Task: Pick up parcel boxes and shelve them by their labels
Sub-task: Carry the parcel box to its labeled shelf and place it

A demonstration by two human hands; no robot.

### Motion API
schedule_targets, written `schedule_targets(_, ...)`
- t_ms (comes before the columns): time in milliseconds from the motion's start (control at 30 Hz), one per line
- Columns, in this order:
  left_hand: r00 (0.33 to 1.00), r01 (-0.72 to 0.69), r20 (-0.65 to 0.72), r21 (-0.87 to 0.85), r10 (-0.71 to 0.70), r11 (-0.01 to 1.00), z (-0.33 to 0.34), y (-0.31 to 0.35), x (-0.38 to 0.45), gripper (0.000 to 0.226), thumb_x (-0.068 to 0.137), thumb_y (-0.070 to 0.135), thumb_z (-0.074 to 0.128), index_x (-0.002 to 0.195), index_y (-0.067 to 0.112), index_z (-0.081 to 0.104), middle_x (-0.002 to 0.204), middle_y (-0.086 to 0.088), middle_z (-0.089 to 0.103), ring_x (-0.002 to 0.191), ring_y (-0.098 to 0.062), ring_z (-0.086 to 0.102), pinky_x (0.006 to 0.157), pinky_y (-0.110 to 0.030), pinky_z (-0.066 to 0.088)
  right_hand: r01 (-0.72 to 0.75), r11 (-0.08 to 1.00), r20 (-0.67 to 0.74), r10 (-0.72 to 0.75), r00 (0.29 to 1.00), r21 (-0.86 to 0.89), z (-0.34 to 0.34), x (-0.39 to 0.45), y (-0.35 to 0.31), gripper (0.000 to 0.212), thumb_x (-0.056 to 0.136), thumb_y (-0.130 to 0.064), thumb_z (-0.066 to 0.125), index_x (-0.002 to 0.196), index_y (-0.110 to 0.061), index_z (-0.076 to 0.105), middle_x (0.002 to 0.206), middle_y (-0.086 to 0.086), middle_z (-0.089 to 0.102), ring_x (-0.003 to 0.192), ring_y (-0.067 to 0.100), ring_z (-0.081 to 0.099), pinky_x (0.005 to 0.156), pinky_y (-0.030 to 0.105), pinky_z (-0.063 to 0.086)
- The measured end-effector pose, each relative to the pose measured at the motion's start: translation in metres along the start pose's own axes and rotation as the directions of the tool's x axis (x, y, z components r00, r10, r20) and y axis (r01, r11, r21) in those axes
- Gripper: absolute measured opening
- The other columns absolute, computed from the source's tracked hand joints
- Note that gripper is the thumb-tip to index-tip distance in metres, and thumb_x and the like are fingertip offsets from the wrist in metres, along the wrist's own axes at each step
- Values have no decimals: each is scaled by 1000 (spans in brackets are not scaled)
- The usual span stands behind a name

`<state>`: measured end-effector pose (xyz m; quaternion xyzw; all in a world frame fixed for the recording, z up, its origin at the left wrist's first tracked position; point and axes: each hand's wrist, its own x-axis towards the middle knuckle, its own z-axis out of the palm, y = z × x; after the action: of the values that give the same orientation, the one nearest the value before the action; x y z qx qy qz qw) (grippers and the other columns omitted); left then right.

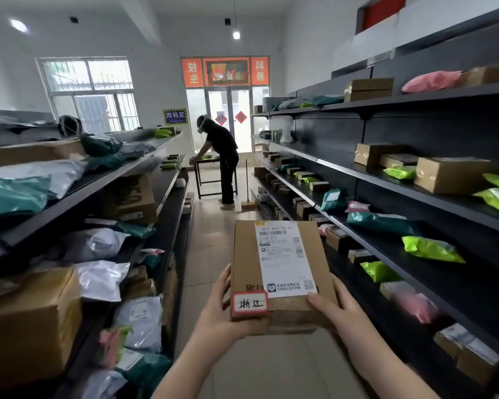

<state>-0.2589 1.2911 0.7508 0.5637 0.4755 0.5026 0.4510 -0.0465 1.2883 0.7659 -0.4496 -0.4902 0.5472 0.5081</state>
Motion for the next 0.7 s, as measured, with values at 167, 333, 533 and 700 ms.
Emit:
schedule_targets(167,1000,-3,-6,-20,3,1000,-3,-3,86,126,35,19,85,143,33,22,131,-2,54,108,-18,58,53,-19,53,21,999,27,-20,999,-32,-7,92,-12,52,81,-22,66,125,-37,43,114,-8,65,109,17,61,98,38,46)
schedule_targets(333,1000,6,18,-22,-5,1000,-14,-15,161,125,36,21,84,143,36,20,131,-3,55,101,-13,61,54,-20,54,35,998,25,-34,999,-58,-4,171,-10,46,82,-23,65,121,-38,45,113,-8,66,108,15,61,86,28,49)
schedule_targets(533,999,3,52,-24,-2,1000,-45,-38,263,123,40,21,87,142,39,19,134,-1,53,110,-16,58,58,-21,56,23,998,-8,-24,1000,-65,11,274,4,59,80,-27,67,133,-34,42,119,-6,64,110,16,61,96,36,48)
schedule_targets(700,998,-20,65,-5,20,1000,-76,-49,345,113,40,26,88,131,50,24,138,5,48,119,-20,54,64,-26,58,9,1000,-39,-10,999,-21,34,351,5,56,76,-28,68,125,-36,44,115,-6,66,105,15,63,77,25,50)
